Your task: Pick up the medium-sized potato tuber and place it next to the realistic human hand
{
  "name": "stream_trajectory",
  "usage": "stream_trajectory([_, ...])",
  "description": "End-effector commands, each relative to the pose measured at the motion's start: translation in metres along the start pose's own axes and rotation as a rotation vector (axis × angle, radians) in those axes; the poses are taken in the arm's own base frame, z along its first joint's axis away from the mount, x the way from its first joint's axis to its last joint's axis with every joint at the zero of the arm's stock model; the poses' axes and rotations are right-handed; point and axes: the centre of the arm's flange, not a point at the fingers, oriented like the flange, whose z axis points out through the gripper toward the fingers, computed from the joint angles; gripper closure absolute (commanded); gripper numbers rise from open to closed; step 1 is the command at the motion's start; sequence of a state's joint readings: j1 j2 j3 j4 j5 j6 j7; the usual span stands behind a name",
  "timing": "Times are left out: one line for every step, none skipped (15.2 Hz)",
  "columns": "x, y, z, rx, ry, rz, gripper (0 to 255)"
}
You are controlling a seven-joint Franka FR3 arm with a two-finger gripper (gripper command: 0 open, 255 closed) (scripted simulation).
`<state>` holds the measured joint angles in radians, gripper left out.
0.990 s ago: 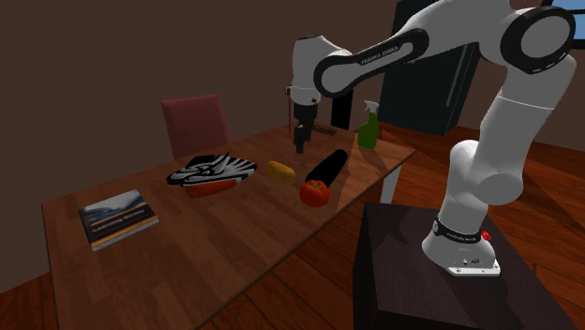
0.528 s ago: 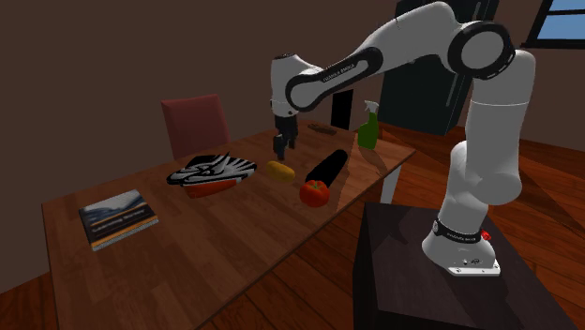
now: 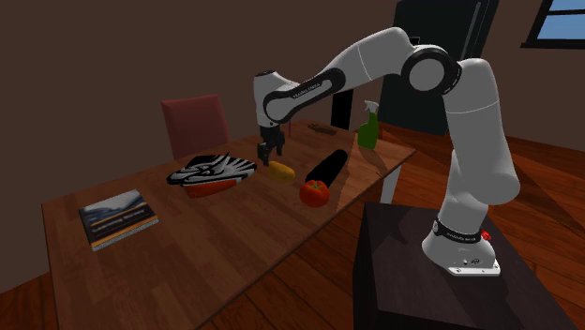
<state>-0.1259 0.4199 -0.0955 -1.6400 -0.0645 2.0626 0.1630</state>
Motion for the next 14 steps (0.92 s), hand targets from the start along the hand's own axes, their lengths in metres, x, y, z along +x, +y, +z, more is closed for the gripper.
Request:
stream_trajectory([0.005,0.001,0.011,0.000,-0.001,0.006,0])
stream_trajectory([0.005,0.001,0.016,0.000,-0.001,0.006,0])
stream_trajectory([0.005,0.001,0.021,0.000,-0.001,0.006,0])
stream_trajectory([0.005,0.001,0.027,0.000,-0.001,0.006,0])
stream_trajectory([0.005,0.001,0.032,0.000,-0.001,0.006,0])
stream_trajectory([0.005,0.001,0.037,0.000,-0.001,0.006,0])
stream_trajectory([0.005,0.001,0.040,0.000,-0.001,0.006,0])
stream_trajectory([0.005,0.001,0.040,0.000,-0.001,0.006,0])
stream_trajectory([0.005,0.001,0.040,0.000,-0.001,0.006,0])
stream_trajectory([0.005,0.001,0.040,0.000,-0.001,0.006,0])
stream_trajectory([0.005,0.001,0.040,0.000,-0.001,0.006,0])
stream_trajectory([0.005,0.001,0.040,0.000,-0.001,0.006,0])
stream_trajectory([0.005,0.001,0.040,0.000,-0.001,0.006,0])
stream_trajectory([0.005,0.001,0.040,0.000,-0.001,0.006,0])
